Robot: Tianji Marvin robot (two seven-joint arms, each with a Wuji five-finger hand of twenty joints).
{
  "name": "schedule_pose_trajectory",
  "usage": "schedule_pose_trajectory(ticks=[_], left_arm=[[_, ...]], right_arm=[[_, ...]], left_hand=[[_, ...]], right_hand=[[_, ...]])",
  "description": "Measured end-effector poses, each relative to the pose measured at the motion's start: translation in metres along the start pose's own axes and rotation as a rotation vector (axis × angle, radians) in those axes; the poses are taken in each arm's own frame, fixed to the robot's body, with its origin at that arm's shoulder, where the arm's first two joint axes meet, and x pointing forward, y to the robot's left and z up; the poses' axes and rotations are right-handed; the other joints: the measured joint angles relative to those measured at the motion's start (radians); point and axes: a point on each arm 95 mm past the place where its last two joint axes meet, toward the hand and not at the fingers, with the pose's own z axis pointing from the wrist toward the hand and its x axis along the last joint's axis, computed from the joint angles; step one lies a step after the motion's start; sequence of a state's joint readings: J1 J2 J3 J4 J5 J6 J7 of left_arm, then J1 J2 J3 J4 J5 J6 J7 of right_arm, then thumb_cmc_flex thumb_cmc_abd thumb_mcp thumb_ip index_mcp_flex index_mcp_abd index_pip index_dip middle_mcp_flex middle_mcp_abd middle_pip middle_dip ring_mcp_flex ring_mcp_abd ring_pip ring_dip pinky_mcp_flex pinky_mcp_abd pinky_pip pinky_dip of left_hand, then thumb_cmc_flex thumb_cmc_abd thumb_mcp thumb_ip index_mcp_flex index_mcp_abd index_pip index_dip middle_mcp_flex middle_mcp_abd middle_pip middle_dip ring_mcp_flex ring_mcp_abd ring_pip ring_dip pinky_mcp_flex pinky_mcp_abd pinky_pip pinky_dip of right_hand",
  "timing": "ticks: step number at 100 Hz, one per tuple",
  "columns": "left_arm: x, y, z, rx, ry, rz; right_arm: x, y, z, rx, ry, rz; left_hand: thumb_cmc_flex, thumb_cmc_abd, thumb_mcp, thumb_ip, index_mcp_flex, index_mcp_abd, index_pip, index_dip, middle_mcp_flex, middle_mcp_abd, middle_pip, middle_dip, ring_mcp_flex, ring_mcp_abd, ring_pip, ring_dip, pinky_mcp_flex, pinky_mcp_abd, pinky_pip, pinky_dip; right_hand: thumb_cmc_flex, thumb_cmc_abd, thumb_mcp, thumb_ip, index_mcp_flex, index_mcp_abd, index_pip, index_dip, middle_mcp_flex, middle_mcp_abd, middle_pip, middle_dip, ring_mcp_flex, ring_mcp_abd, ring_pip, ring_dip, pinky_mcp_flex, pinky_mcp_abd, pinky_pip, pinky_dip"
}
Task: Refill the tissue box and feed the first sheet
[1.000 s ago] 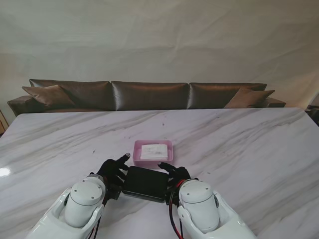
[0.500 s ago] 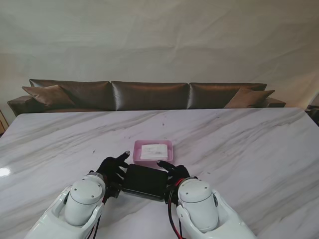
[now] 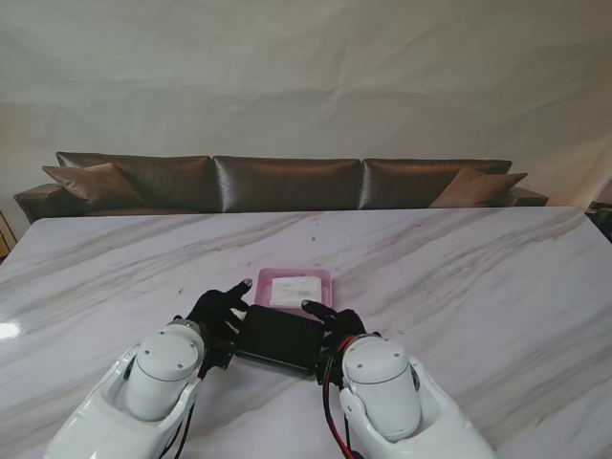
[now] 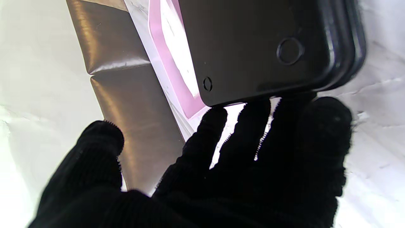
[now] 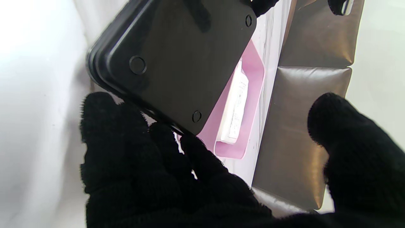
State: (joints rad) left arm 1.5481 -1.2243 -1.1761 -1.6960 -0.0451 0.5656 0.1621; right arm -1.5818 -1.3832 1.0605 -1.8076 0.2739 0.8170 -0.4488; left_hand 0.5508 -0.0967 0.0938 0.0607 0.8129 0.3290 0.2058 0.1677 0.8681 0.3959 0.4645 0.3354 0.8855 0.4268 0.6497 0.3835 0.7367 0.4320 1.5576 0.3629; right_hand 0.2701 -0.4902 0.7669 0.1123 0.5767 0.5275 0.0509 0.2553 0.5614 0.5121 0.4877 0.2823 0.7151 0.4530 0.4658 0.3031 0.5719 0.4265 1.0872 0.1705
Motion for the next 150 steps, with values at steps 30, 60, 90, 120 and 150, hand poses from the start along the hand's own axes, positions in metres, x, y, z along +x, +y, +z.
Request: schedule_pose_trajectory(ticks=[30,60,90,120,150], left_arm=[[0.015,-0.002,0.003,0.014,0.021,0.008],[0.022,-0.003,0.010,0.019,0.036,0.003],[0.026,-0.004,0.010,0.026,0.045,0.002],[0.035,-0.007,0.014,0.033,0.059,0.009],[0.044,-0.010,0.030,0.029,0.058,0.021]], right_arm=[[0.009,0.004,0.000,0.001,0.016,-0.004],[0.019,0.007,-0.004,0.000,0.035,-0.024],[0.026,0.007,-0.007,-0.006,0.049,-0.033],[0.035,0.009,-0.005,-0.010,0.063,-0.034],[0.043,0.013,0.007,-0.002,0.056,-0.030]], left_hand=[[0.000,0.000,0.000,0.000,0.001,0.000,0.002,0.000,0.000,0.003,0.000,0.000,0.000,0.000,-0.007,0.000,0.000,0.000,-0.001,0.000],[0.000,0.000,0.000,0.000,0.001,-0.001,0.003,0.000,0.000,0.006,0.000,0.000,0.000,0.000,-0.009,0.000,0.000,0.000,0.004,0.015],[0.000,0.000,0.000,0.000,0.001,-0.002,0.008,0.000,0.000,0.007,-0.006,0.000,0.000,0.000,-0.010,-0.011,0.000,0.000,0.029,0.017],[0.000,0.000,0.000,0.000,0.001,-0.002,0.008,0.000,-0.001,0.012,-0.014,0.000,0.000,0.000,-0.010,-0.011,0.000,0.000,0.057,0.017],[0.000,0.000,0.000,0.000,0.001,-0.002,0.009,0.000,-0.001,0.013,-0.019,-0.001,-0.001,0.000,-0.010,-0.011,0.000,0.000,0.098,0.018]], right_hand=[[0.000,0.000,0.000,0.000,-0.001,0.022,-0.011,-0.001,0.000,0.013,-0.008,-0.001,0.000,0.000,0.000,0.000,0.000,0.000,0.000,0.000],[0.000,0.000,0.000,0.000,-0.010,0.034,-0.011,-0.001,-0.001,0.024,-0.014,-0.006,0.000,0.000,0.000,0.000,0.000,0.000,0.000,0.000],[0.000,0.000,-0.001,0.000,-0.010,0.034,-0.011,-0.001,-0.001,0.028,-0.016,-0.006,0.000,0.000,0.000,0.000,0.000,0.000,0.000,0.000],[0.000,0.000,-0.001,0.000,-0.010,0.034,-0.011,-0.001,-0.001,0.037,-0.019,-0.007,0.000,0.004,0.000,0.000,0.000,0.005,0.000,0.000],[0.000,0.000,-0.002,0.000,-0.010,0.034,-0.011,-0.001,-0.001,0.048,-0.019,-0.007,0.000,0.006,0.000,0.000,0.000,0.007,0.000,0.000]])
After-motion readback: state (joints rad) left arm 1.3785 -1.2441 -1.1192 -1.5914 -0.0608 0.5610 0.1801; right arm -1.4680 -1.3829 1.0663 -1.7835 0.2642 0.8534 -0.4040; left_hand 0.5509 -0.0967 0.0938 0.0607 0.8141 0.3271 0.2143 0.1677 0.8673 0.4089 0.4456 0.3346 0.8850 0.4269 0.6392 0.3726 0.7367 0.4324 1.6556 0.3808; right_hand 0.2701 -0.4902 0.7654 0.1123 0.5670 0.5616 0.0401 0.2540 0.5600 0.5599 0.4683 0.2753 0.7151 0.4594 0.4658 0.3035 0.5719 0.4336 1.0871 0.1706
